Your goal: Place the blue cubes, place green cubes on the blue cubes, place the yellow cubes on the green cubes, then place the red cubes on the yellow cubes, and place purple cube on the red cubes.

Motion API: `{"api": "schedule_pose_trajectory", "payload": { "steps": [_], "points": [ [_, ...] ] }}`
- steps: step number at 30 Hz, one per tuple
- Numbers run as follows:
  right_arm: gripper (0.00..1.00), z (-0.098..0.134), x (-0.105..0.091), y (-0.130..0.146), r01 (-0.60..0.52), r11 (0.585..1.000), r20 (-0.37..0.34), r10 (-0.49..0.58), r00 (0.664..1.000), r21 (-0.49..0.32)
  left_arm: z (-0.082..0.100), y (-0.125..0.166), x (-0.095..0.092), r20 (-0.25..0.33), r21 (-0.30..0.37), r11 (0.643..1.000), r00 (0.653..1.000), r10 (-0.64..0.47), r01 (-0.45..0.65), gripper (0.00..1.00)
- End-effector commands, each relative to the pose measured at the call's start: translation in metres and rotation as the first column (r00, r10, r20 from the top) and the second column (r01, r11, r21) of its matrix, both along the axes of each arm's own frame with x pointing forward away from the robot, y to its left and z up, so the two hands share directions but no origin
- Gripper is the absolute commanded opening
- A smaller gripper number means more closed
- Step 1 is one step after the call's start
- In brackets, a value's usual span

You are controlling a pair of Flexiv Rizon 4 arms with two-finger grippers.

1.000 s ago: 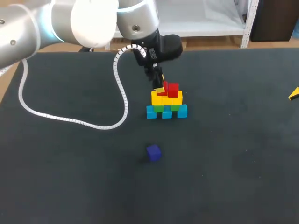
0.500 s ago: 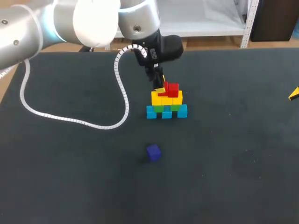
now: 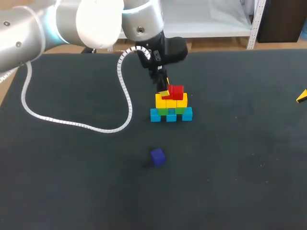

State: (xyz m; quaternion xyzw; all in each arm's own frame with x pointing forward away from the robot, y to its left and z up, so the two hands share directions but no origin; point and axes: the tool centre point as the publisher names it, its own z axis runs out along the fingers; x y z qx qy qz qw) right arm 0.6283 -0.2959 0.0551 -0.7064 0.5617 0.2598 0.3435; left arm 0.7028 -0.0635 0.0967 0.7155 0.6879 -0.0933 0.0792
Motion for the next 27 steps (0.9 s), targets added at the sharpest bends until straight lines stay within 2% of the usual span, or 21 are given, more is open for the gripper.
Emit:
{"api": "schedule_pose_trajectory", "payload": {
  "steps": [1, 27],
  "points": [
    [1.00, -0.0008, 0.0007, 0.0000, -0.001, 1.000, 0.001, 0.001, 1.000, 0.002, 0.0000, -0.0005, 0.0041, -0.008, 0.004, 1.000, 1.000, -0.004, 0.004, 0.00],
    [1.00, -0.0008, 0.0007, 0.0000, -0.001, 1.000, 0.001, 0.001, 1.000, 0.002, -0.0041, -0.0018, 0.0058, -0.018, 0.004, 1.000, 1.000, -0.003, 0.004, 0.00]
  ]
}}
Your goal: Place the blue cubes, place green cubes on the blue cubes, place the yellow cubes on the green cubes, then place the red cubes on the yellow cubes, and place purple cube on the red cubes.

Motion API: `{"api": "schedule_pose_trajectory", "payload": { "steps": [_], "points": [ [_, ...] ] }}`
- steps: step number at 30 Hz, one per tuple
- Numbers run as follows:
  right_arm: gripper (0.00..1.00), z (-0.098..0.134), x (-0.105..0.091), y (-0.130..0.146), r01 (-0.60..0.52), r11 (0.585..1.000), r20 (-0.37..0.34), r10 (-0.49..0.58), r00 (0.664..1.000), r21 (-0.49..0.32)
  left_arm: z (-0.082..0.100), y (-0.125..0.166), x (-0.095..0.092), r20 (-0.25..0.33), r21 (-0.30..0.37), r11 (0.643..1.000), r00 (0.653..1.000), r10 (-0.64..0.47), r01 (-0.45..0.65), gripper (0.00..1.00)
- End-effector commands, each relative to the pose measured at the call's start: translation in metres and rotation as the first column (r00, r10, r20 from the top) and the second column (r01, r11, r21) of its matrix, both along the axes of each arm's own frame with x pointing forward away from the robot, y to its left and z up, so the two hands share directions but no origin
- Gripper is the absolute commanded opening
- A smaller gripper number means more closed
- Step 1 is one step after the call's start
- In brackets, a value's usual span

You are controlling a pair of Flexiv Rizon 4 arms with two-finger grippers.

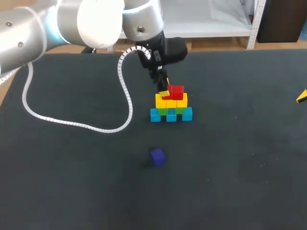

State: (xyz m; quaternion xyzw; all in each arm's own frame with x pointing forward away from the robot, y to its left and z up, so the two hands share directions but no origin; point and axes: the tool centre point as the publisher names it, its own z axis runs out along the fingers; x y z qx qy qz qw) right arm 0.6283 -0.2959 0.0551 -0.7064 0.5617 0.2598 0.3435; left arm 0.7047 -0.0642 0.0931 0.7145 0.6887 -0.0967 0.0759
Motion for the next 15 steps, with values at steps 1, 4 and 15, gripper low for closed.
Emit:
{"api": "schedule_pose_trajectory", "payload": {
  "steps": [1, 4, 15],
  "points": [
    [1.00, -0.0008, 0.0007, 0.0000, -0.001, 1.000, 0.001, 0.001, 1.000, 0.002, -0.0005, -0.0012, 0.0040, -0.009, 0.004, 1.000, 1.000, -0.005, 0.005, 0.00],
    [1.00, -0.0008, 0.0007, 0.0000, -0.001, 1.000, 0.001, 0.001, 1.000, 0.002, -0.0008, -0.0013, 0.0044, -0.010, 0.004, 1.000, 1.000, -0.005, 0.005, 0.00],
    [1.00, -0.0008, 0.0007, 0.0000, -0.001, 1.000, 0.001, 0.001, 1.000, 0.002, -0.0020, -0.0016, 0.0060, -0.013, 0.006, 1.000, 1.000, -0.002, 0.002, 0.11]
  ]
}}
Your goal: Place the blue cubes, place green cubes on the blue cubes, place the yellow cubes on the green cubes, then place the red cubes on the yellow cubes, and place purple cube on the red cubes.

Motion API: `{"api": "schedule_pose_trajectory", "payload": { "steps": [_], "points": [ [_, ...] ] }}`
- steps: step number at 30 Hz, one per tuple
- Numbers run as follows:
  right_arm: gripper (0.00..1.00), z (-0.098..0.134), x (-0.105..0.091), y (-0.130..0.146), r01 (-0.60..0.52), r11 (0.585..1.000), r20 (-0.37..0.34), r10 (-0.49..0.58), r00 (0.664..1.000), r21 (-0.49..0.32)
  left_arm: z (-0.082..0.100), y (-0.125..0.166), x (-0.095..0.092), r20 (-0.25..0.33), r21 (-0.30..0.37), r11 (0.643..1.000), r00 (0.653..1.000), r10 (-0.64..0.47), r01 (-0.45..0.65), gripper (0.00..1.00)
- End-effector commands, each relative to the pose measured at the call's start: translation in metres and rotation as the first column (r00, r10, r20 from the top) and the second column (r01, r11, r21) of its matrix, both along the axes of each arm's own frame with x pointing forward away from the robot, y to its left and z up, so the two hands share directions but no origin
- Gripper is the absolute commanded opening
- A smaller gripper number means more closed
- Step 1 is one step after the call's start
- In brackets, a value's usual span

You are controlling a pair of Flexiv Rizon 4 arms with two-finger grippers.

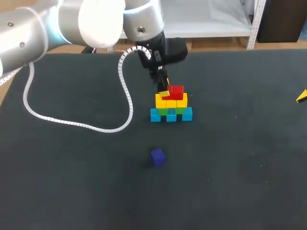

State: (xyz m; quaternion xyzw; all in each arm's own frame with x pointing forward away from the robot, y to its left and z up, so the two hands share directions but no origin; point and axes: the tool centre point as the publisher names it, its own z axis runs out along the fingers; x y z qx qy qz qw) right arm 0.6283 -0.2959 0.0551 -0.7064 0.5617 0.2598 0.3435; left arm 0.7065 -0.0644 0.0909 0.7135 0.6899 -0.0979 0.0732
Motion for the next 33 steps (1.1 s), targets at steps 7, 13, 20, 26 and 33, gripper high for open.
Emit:
{"api": "schedule_pose_trajectory", "payload": {
  "steps": [7, 13, 20, 26, 33],
  "points": [
    [1.00, -0.0008, 0.0007, 0.0000, -0.001, 1.000, 0.001, 0.001, 1.000, 0.002, -0.0008, -0.0008, 0.0053, -0.010, 0.007, 1.000, 1.000, -0.003, 0.003, 0.34],
    [1.00, -0.0008, 0.0007, 0.0000, -0.001, 1.000, 0.001, 0.001, 1.000, 0.002, -0.0012, -0.0001, 0.0059, -0.011, 0.009, 1.000, 1.000, -0.001, 0.002, 0.41],
    [1.00, -0.0008, 0.0007, 0.0000, -0.001, 1.000, 0.001, 0.001, 1.000, 0.002, -0.0012, 0.0010, 0.0070, -0.011, 0.011, 1.000, 1.000, 0.001, -0.001, 0.48],
    [1.00, -0.0008, 0.0007, 0.0000, -0.001, 1.000, 0.001, 0.001, 1.000, 0.002, -0.0012, 0.0010, 0.0075, -0.011, 0.012, 1.000, 1.000, 0.004, -0.004, 0.47],
    [1.00, -0.0008, 0.0007, 0.0000, -0.001, 1.000, 0.001, 0.001, 1.000, 0.002, 0.0019, -0.0066, 0.0059, -0.009, 0.003, 1.000, 1.000, -0.010, 0.010, 0.51]
  ]
}}
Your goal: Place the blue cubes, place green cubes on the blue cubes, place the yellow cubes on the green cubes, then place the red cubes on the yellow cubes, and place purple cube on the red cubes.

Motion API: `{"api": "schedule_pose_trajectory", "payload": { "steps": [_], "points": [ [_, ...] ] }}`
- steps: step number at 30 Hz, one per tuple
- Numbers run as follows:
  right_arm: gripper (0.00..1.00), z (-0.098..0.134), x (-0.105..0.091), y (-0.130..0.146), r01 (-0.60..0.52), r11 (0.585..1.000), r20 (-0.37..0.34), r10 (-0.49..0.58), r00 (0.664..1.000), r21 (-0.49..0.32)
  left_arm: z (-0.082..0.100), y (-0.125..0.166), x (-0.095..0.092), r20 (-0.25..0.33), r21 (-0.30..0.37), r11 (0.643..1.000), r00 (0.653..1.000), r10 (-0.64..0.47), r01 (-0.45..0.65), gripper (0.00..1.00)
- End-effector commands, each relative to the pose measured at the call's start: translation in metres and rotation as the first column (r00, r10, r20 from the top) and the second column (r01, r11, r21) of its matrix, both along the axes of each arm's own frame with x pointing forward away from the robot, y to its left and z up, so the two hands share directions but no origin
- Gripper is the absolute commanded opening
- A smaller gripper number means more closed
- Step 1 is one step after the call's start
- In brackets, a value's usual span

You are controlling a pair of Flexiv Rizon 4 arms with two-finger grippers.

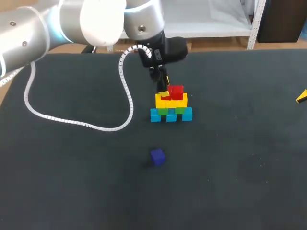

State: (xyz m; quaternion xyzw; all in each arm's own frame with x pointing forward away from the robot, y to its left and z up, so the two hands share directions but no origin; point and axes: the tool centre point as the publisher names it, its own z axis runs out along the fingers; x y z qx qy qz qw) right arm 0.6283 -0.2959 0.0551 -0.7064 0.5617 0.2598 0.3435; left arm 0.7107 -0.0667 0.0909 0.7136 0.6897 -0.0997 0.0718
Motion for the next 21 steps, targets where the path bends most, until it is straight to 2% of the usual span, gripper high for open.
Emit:
{"api": "schedule_pose_trajectory", "payload": {
  "steps": [1, 4, 10, 21],
  "points": [
    [1.00, -0.001, 0.001, 0.000, -0.001, 1.000, 0.001, 0.001, 1.000, 0.002, 0.002, -0.005, 0.000, -0.008, 0.000, 1.000, 1.000, -0.012, 0.012, 0.53],
    [1.00, -0.001, 0.001, 0.000, -0.001, 1.000, 0.001, 0.001, 1.000, 0.002, 0.003, -0.008, -0.006, -0.013, -0.005, 1.000, 1.000, -0.022, 0.022, 0.62],
    [1.00, -0.001, 0.001, 0.000, -0.001, 1.000, 0.001, 0.001, 1.000, 0.002, 0.001, -0.011, -0.011, -0.024, -0.008, 0.999, 0.999, -0.034, 0.033, 0.62],
    [1.00, -0.001, 0.001, 0.000, -0.001, 1.000, 0.001, 0.001, 1.000, 0.002, 0.000, -0.018, -0.001, -0.009, -0.011, 0.999, 0.999, -0.041, 0.041, 0.65]
  ]
}}
